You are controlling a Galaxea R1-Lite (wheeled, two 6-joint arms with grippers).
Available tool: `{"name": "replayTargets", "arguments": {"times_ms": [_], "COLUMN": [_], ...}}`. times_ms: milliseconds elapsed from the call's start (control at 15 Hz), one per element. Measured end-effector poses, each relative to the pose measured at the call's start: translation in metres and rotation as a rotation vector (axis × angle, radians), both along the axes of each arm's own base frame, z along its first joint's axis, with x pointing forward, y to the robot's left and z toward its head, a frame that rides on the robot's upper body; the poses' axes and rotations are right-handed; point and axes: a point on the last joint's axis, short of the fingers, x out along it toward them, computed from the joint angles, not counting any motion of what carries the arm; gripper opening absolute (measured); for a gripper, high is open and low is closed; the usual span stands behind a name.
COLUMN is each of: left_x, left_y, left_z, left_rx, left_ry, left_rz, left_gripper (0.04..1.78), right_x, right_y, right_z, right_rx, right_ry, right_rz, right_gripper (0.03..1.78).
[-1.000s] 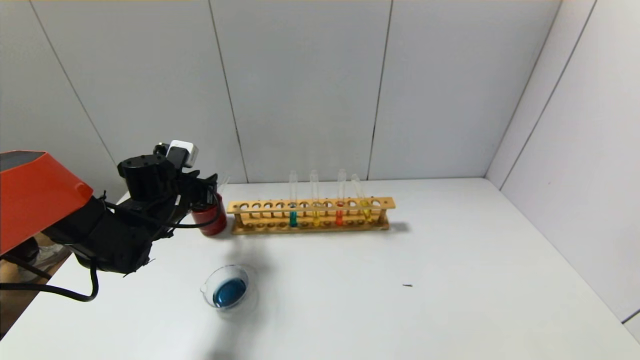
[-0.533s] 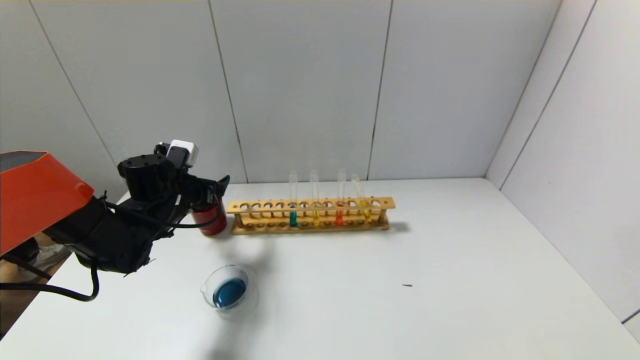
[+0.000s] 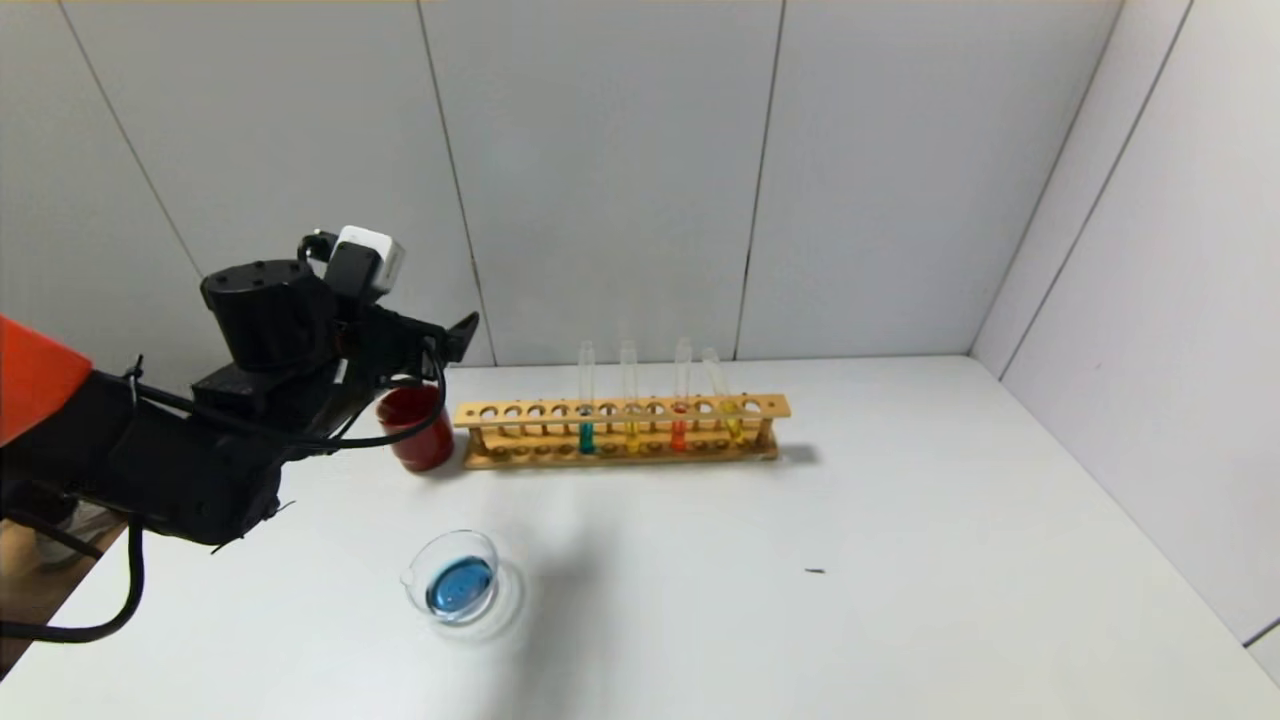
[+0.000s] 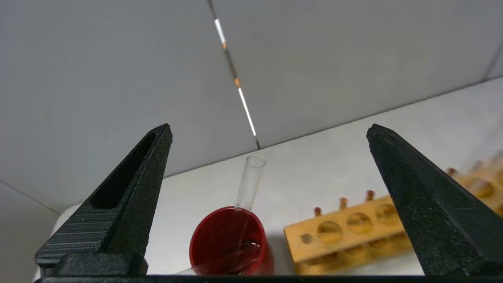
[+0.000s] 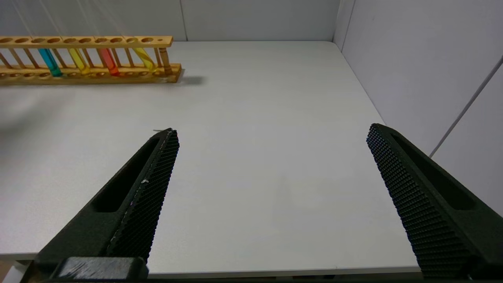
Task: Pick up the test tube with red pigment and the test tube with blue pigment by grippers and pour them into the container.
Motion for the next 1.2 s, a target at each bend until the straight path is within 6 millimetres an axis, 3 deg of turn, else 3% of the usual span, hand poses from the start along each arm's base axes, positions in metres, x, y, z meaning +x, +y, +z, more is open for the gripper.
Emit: {"name": "replayTargets", "arguments": {"times_ms": [267,533,867,1200], "left_x": [-0.051,-0.132,-0.24,-0.316], "left_y": [-0.006,0.014,0.058,0.081], "left_z": [0.04,0.064,0.054,0.021], "left_rx": [0.031,0.057,0.063,0.076], "left_ry": [-0.091,-0.176,-0.243,-0.303], "left_rz": [0.0,0.064,0.175,0.387], "left_gripper": [1.74,1.74,1.74,1.74], "right_x": [0.0,0.0,0.0,0.0], "right_y": [0.0,0.0,0.0,0.0], "right_z": [0.0,0.0,0.0,0.0], "right_rx": [0.0,0.0,0.0,0.0], "right_ry": [0.0,0.0,0.0,0.0], "right_rz": [0.0,0.0,0.0,0.0], "right_gripper": [1.75,1.75,1.75,1.75]}}
